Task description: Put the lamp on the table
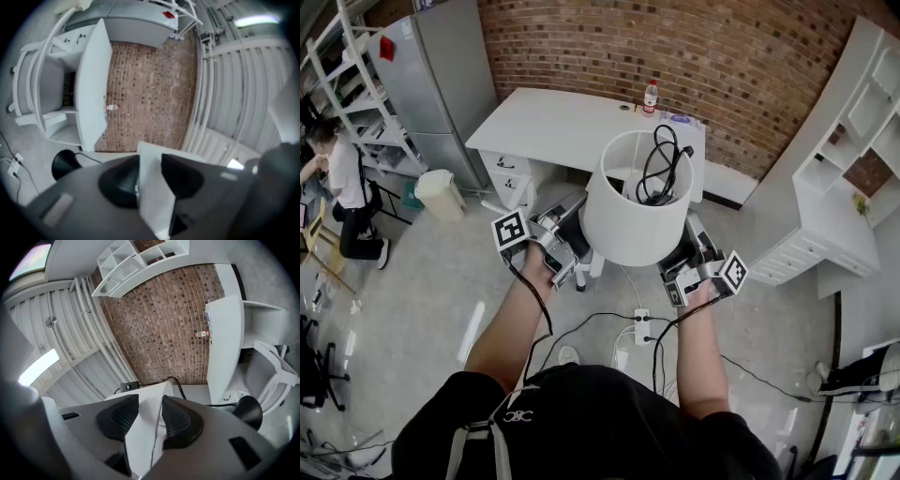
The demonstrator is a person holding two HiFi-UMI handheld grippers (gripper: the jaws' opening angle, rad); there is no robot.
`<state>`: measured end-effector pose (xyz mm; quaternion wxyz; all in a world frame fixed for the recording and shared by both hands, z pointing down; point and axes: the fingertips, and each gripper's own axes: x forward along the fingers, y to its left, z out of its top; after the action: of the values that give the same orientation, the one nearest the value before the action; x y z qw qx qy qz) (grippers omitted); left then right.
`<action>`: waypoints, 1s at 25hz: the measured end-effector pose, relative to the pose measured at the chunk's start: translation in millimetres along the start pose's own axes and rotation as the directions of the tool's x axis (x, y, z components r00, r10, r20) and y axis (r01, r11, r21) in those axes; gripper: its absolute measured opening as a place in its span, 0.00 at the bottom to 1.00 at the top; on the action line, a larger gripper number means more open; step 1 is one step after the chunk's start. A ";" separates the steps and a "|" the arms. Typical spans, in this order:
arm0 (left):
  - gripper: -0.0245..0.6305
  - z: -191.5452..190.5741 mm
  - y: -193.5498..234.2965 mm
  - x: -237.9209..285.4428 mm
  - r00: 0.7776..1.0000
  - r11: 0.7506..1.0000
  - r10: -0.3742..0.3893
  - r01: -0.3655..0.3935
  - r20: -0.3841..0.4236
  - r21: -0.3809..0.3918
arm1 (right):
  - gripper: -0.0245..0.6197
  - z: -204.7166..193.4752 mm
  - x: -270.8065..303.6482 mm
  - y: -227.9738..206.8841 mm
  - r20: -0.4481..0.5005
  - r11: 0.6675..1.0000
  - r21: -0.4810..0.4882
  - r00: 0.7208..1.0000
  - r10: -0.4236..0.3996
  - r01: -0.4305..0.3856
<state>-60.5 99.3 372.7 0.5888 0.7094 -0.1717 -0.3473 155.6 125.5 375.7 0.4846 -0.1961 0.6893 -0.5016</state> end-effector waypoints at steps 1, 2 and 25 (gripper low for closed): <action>0.24 -0.5 -1.1 0.2 1.000 1.000 -0.003 0.003 0.000 0.001 | 0.27 0.2 0.5 0.5 0.000 1.000 0.004 1.000 -0.001 0.001; 0.24 -0.9 -2.0 0.2 1.000 1.000 -0.004 0.004 0.001 0.001 | 0.27 0.4 0.8 0.9 -0.001 1.000 0.007 1.000 -0.001 0.001; 0.24 -41.2 7.6 9.9 1.000 1.000 -0.001 0.001 0.022 0.006 | 0.27 22.3 -34.3 10.0 -0.039 0.999 0.015 0.999 -0.030 0.031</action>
<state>-23.6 120.4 379.8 0.5847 0.7073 -0.1788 -0.3549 192.6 144.4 382.4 0.4649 -0.1930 0.6915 -0.5181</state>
